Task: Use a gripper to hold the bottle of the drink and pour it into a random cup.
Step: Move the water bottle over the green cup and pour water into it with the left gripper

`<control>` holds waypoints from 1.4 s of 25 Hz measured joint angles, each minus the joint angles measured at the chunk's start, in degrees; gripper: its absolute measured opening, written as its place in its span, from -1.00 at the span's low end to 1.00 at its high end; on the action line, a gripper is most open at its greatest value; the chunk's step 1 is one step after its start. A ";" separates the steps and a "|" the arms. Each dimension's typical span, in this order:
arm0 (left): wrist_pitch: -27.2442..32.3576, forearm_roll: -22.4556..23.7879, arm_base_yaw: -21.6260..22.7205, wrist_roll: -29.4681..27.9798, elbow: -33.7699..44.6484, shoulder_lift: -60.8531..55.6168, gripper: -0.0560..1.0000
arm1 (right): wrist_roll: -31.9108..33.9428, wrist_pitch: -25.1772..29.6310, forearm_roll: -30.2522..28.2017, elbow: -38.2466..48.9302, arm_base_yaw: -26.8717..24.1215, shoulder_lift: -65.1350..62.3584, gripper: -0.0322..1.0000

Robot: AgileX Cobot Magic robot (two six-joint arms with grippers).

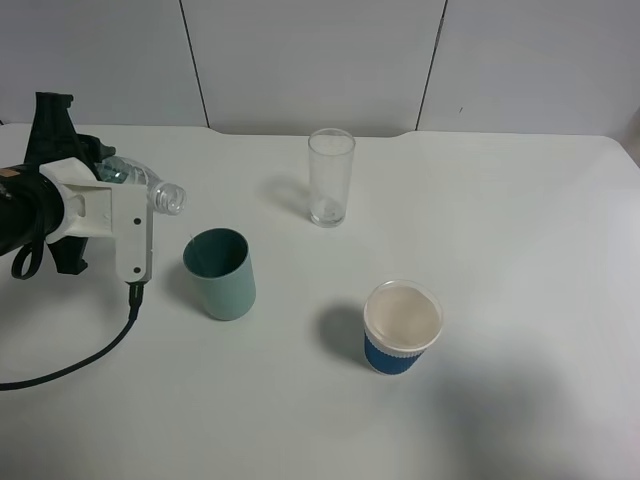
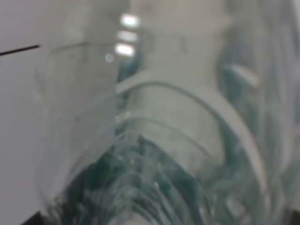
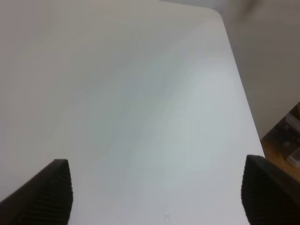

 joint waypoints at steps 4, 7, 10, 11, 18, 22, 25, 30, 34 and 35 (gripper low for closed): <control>-0.01 0.13 0.00 0.38 0.00 0.00 0.04 | 0.00 0.00 0.00 0.00 0.00 0.00 0.50; -0.01 0.38 0.00 0.38 0.00 0.00 0.04 | 0.00 0.00 0.00 0.00 0.00 0.00 0.50; -0.01 0.64 0.00 0.38 0.00 0.00 0.04 | 0.00 0.00 0.00 0.00 0.00 0.00 0.50; -0.01 0.76 0.00 0.38 0.00 0.00 0.04 | 0.00 0.00 0.00 0.00 0.00 0.00 0.50; -0.01 0.89 0.00 0.38 0.00 0.00 0.04 | 0.00 0.00 0.00 0.00 0.00 0.00 0.50; -0.01 1.03 0.00 0.38 0.00 0.00 0.04 | 0.00 0.00 0.00 0.00 0.00 0.00 0.50; -0.01 1.02 0.00 0.38 0.00 0.00 0.04 | 0.00 0.00 0.00 0.00 0.00 0.00 0.50; -0.01 1.09 0.00 0.38 0.00 0.00 0.04 | 0.00 0.00 0.00 0.00 0.00 0.00 0.50; -0.01 1.87 0.00 0.63 0.00 0.00 0.04 | 0.00 0.00 0.00 0.00 0.00 0.00 0.50; -0.01 2.14 0.00 0.94 0.00 0.00 0.04 | 0.00 0.00 0.00 0.00 0.00 0.00 0.50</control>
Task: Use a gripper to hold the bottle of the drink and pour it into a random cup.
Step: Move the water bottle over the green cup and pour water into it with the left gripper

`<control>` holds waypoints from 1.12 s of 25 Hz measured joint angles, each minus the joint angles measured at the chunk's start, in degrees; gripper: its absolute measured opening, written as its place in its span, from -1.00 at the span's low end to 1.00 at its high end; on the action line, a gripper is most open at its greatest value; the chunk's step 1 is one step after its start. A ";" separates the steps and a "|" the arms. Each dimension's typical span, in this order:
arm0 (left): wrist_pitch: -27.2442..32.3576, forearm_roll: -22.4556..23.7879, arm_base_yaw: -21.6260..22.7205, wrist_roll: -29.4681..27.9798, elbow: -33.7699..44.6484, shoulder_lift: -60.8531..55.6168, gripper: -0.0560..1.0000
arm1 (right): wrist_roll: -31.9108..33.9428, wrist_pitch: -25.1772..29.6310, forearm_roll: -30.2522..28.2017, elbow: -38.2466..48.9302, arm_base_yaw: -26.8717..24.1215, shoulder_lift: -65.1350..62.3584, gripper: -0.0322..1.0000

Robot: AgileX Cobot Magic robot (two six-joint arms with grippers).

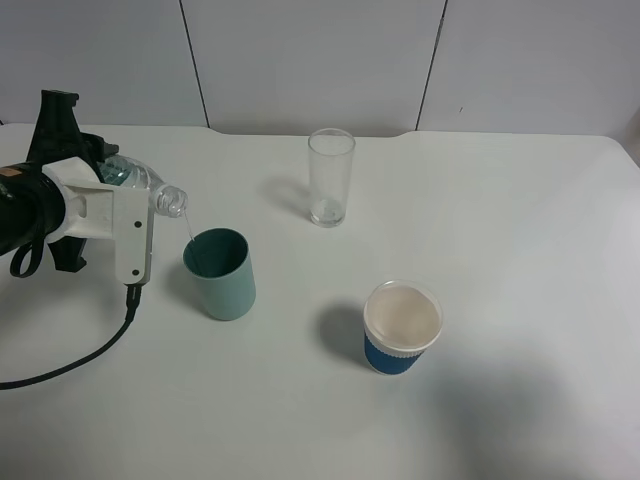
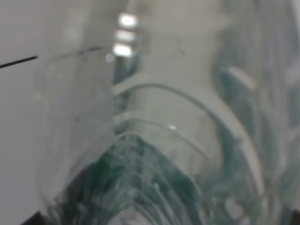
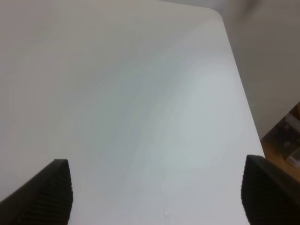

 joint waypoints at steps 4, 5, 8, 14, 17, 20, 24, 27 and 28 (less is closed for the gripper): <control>0.00 0.44 0.00 1.90 0.00 0.00 0.04 | 0.00 0.00 0.00 0.00 0.00 0.00 0.50; 0.00 0.47 0.00 2.25 0.00 0.00 0.04 | 0.00 0.00 0.00 0.00 0.00 0.00 0.50; 0.00 0.58 0.00 2.44 0.00 0.00 0.04 | 0.00 0.00 0.00 0.00 0.00 0.00 0.50; -0.10 0.60 0.00 2.60 0.00 0.00 0.04 | 0.00 0.00 0.00 0.00 0.00 0.00 0.50; -0.24 0.66 0.00 2.60 0.00 0.00 0.04 | 0.00 0.00 0.00 0.00 0.00 0.00 0.50; -0.24 0.85 0.00 2.60 0.00 0.00 0.04 | 0.00 0.00 0.00 0.00 0.00 0.00 0.50; -0.30 0.90 0.00 2.66 0.00 0.00 0.04 | 0.00 0.00 0.00 0.00 0.00 0.00 0.50; -0.35 0.97 0.00 2.66 0.00 0.00 0.04 | 0.00 0.00 0.00 0.00 0.00 0.00 0.50; -0.52 1.05 0.00 2.66 0.00 0.00 0.04 | 0.00 0.00 0.00 0.00 0.00 0.00 0.50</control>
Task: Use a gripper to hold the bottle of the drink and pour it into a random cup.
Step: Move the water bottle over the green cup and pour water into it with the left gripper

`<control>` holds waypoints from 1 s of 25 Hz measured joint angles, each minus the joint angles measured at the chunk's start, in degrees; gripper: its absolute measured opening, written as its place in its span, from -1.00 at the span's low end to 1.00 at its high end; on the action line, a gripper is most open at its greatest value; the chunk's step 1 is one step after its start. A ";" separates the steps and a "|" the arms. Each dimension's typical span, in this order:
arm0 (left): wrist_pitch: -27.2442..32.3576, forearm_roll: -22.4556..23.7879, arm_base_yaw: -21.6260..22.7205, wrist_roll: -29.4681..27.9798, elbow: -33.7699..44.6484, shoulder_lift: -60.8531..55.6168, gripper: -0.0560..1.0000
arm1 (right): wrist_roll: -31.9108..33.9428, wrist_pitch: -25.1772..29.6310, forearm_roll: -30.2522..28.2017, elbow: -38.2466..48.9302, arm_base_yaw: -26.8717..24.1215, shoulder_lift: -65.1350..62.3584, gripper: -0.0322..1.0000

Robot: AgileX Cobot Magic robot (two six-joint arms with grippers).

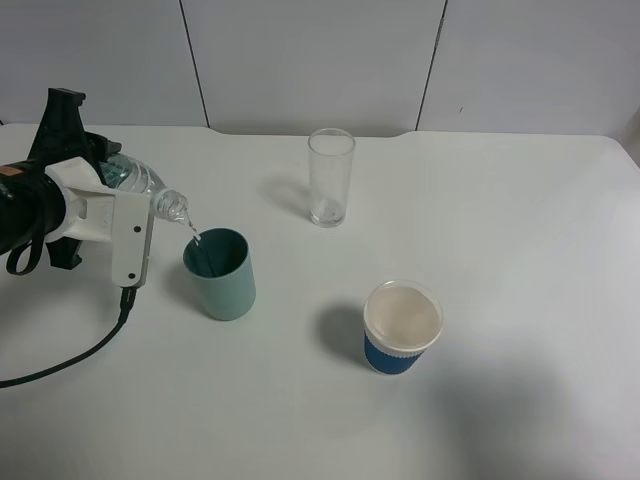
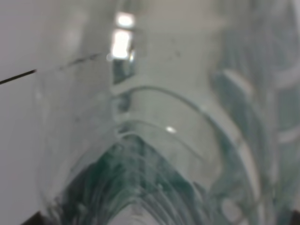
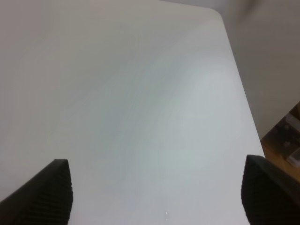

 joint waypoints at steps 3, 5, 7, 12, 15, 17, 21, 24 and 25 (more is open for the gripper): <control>-0.94 0.18 0.00 0.00 0.00 0.00 0.04 | 0.00 0.00 0.00 0.00 0.00 0.00 0.50; -1.39 0.18 0.00 0.00 0.00 0.00 0.04 | 0.00 0.00 0.00 0.00 0.00 0.00 0.50; -1.39 0.18 0.00 0.00 0.00 0.00 0.04 | 0.00 0.00 0.00 0.00 0.00 0.00 0.50; -1.39 0.22 0.00 0.56 0.00 0.00 0.04 | 0.00 0.00 0.00 0.00 0.00 0.00 0.50; -1.39 0.22 0.00 1.44 0.00 0.00 0.04 | 0.00 0.00 0.00 0.00 0.00 0.00 0.50; -1.39 0.22 0.00 1.75 0.00 0.00 0.04 | 0.00 0.00 0.00 0.00 0.00 0.00 0.50; -1.39 0.24 0.00 2.07 0.00 0.00 0.04 | 0.00 0.00 0.00 0.00 0.00 0.00 0.50; -1.39 0.29 0.00 2.12 0.00 0.00 0.04 | 0.00 0.00 0.00 0.00 0.00 0.00 0.50; -1.39 0.29 0.00 2.12 0.00 0.00 0.04 | 0.00 0.00 0.00 0.00 0.00 0.00 0.50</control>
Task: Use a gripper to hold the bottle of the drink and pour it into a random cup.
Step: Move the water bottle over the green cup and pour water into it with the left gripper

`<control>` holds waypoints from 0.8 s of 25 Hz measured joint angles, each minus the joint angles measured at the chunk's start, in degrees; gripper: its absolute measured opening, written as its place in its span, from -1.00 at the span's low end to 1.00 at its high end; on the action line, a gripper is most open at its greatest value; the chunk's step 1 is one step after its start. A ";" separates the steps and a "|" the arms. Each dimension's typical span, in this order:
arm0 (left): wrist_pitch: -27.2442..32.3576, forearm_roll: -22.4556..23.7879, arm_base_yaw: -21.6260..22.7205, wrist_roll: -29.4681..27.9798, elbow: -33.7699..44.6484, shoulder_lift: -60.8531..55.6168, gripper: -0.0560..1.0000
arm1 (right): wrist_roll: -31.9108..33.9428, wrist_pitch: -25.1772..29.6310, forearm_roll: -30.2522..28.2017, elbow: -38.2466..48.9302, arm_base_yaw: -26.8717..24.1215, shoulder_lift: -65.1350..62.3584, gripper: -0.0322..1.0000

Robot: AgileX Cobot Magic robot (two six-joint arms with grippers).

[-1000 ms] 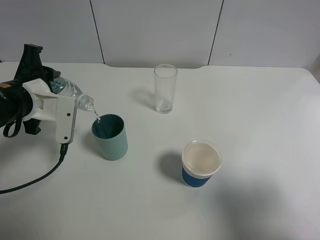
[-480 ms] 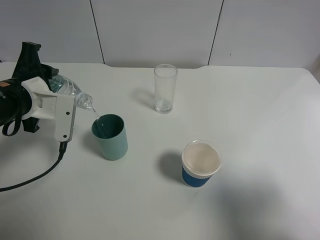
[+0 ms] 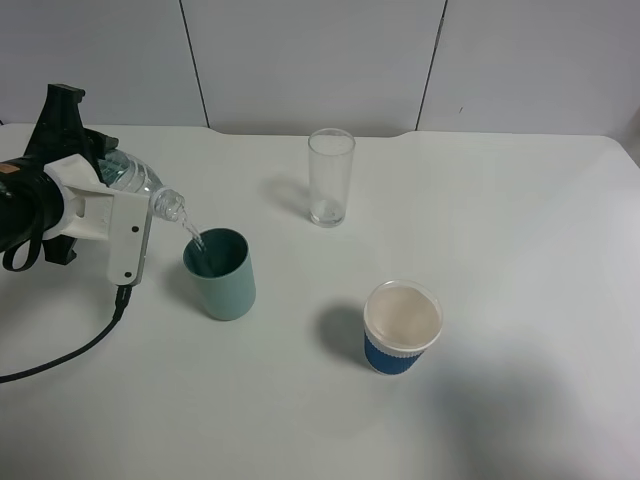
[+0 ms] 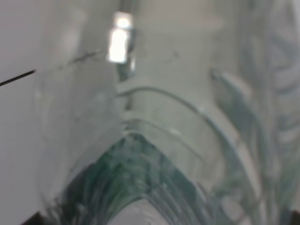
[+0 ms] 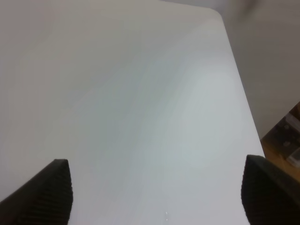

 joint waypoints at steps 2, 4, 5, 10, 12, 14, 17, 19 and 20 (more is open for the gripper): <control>0.00 0.00 0.00 0.00 0.00 0.00 0.04 | 0.00 0.00 0.00 0.00 0.00 0.00 0.50; 0.00 0.10 0.00 0.00 0.00 0.00 0.04 | 0.00 0.00 0.00 0.00 0.00 0.00 0.50; 0.00 0.16 0.00 0.00 0.00 0.00 0.04 | 0.00 0.00 0.00 0.00 0.00 0.00 0.50; 0.00 0.34 0.00 0.00 0.00 0.00 0.04 | 0.00 0.00 0.00 0.00 0.00 0.00 0.50; 0.00 0.34 0.00 0.02 0.00 0.00 0.04 | 0.00 0.00 0.00 0.00 0.00 0.00 0.50; 0.00 0.34 0.00 0.06 0.00 0.00 0.04 | 0.00 0.00 0.00 0.00 0.00 0.00 0.50; -0.05 0.34 0.00 0.14 0.00 0.00 0.04 | 0.00 0.00 0.00 0.00 0.00 0.00 0.50; -0.05 0.34 0.00 0.14 0.00 0.00 0.04 | 0.00 0.00 0.00 0.00 0.00 0.00 0.50; -0.05 0.34 0.00 0.19 0.00 0.00 0.04 | 0.00 0.00 0.00 0.00 0.00 0.00 0.50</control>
